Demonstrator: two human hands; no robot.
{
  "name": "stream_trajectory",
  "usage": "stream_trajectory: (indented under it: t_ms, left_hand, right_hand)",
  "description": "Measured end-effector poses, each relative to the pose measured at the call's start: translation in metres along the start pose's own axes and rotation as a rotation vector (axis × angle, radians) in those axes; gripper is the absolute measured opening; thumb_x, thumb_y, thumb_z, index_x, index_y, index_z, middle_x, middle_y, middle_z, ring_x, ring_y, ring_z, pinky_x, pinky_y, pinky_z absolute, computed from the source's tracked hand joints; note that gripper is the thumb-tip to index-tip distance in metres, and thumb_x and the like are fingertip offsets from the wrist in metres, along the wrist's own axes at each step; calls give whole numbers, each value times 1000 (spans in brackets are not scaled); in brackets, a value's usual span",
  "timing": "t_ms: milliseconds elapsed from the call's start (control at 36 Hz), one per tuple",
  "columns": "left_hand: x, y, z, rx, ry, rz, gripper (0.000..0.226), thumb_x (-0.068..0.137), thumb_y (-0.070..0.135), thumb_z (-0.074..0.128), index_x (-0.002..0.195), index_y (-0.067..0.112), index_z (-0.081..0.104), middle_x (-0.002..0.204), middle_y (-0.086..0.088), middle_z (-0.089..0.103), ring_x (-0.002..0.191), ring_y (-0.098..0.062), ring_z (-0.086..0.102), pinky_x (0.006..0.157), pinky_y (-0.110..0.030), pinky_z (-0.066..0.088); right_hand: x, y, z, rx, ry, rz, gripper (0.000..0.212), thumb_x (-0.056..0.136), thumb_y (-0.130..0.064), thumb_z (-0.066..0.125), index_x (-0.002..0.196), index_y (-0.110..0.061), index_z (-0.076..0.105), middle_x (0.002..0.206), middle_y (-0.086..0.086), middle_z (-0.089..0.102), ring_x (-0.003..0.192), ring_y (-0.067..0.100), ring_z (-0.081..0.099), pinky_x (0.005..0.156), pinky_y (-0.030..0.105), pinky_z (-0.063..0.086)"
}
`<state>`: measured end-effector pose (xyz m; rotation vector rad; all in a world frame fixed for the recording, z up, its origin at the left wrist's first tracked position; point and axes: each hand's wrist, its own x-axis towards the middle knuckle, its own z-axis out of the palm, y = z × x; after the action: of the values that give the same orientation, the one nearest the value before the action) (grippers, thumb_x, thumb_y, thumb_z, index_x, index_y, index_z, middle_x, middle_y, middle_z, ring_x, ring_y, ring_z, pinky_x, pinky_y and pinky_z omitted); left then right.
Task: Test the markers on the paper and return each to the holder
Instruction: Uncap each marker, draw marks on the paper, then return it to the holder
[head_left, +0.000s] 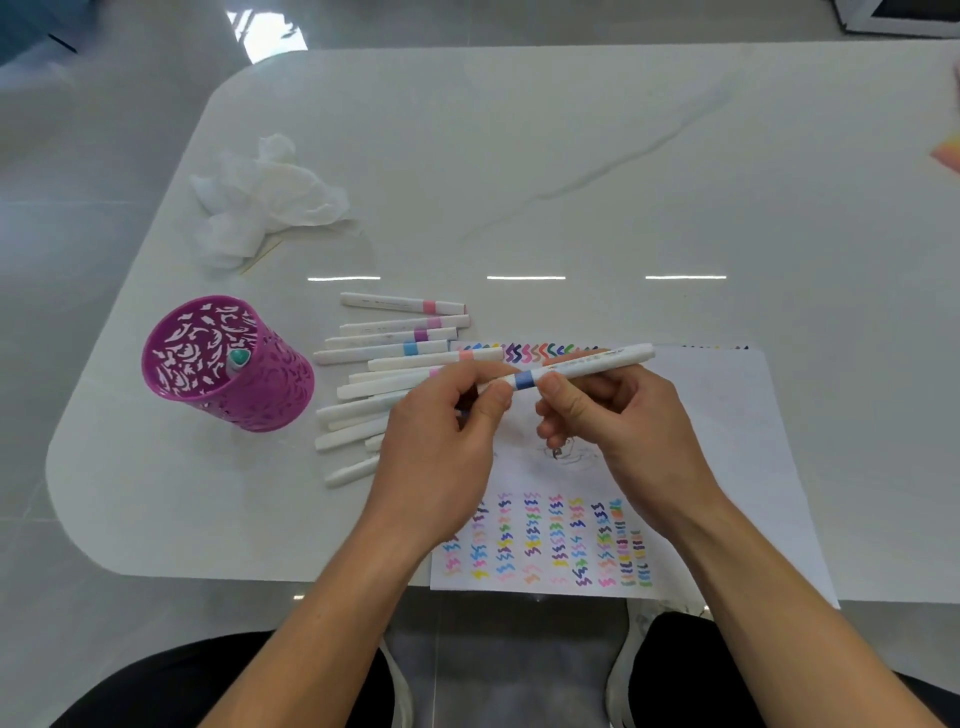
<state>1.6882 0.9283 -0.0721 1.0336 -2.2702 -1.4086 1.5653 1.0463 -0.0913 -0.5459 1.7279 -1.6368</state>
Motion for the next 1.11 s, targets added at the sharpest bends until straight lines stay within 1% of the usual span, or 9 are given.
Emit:
stream_trajectory:
  t_ms: [167, 250, 361, 500, 611, 778, 917, 1056, 1111]
  left_hand:
    - [-3, 2, -19, -118, 161, 52, 14, 96, 28, 66, 106, 36, 71, 93, 10, 70, 84, -11, 66, 70, -28, 57]
    - [-4, 5, -29, -222, 217, 67, 13, 95, 26, 67, 105, 32, 73, 95, 6, 73, 87, -14, 70, 74, -32, 60]
    - [-4, 8, -39, -314, 320, 129, 10, 94, 23, 70, 104, 24, 72, 102, 10, 74, 92, -11, 72, 75, -23, 58]
    - [-1, 6, -53, -205, 533, 305, 12, 95, 22, 69, 107, 22, 67, 109, 1, 69, 103, -20, 67, 84, -28, 57]
    - [-1, 5, -63, -62, 689, 425, 18, 101, 22, 61, 117, 18, 67, 114, 7, 69, 109, -12, 66, 89, -22, 53]
    - [-4, 1, -73, 226, 807, 634, 24, 103, 10, 56, 124, 4, 66, 117, 1, 65, 108, -20, 66, 94, -33, 54]
    - [-3, -2, -78, 289, 862, 607, 25, 103, 9, 56, 124, 3, 67, 115, 3, 60, 105, -19, 62, 91, -34, 54]
    - [0, -7, -78, 259, 809, 403, 29, 103, 18, 54, 129, 11, 66, 117, -2, 63, 108, -18, 61, 92, -16, 49]
    - [0, -9, -78, 280, 789, 340, 32, 104, 23, 51, 133, 17, 63, 118, 4, 62, 108, -12, 58, 89, -12, 47]
  right_hand:
    - [0, 5, -1, -70, 110, 14, 30, 86, -43, 72, 106, -21, 71, 79, 3, 77, 66, 20, 74, 62, 25, 60]
    - [2, 10, -2, -106, 172, 25, 22, 92, -37, 73, 103, -18, 70, 79, 0, 77, 66, 19, 73, 62, 23, 58]
    - [3, 13, -3, -107, 213, 35, 17, 94, -32, 74, 101, -16, 71, 79, -1, 77, 65, 15, 72, 61, 21, 57]
    - [4, 15, -2, -92, 221, 30, 15, 95, -28, 75, 100, -15, 70, 78, 1, 76, 63, 15, 71, 60, 22, 56]
    - [4, 16, 0, -99, 223, 21, 12, 95, -25, 75, 100, -15, 70, 77, 1, 76, 62, 15, 70, 58, 21, 55]
    - [4, 18, 1, -123, 214, 7, 9, 96, -23, 75, 100, -16, 70, 78, 2, 76, 62, 17, 70, 58, 22, 55]
    - [3, 18, 1, -161, 218, -8, 7, 96, -23, 74, 99, -18, 70, 78, 0, 76, 62, 16, 71, 58, 21, 56]
    - [4, 19, 2, -175, 222, -1, 6, 97, -23, 73, 100, -18, 69, 79, -1, 76, 61, 15, 71, 59, 21, 57]
    - [5, 20, 2, -191, 227, -1, 4, 98, -21, 72, 100, -20, 69, 79, -2, 76, 61, 13, 70, 58, 20, 57]
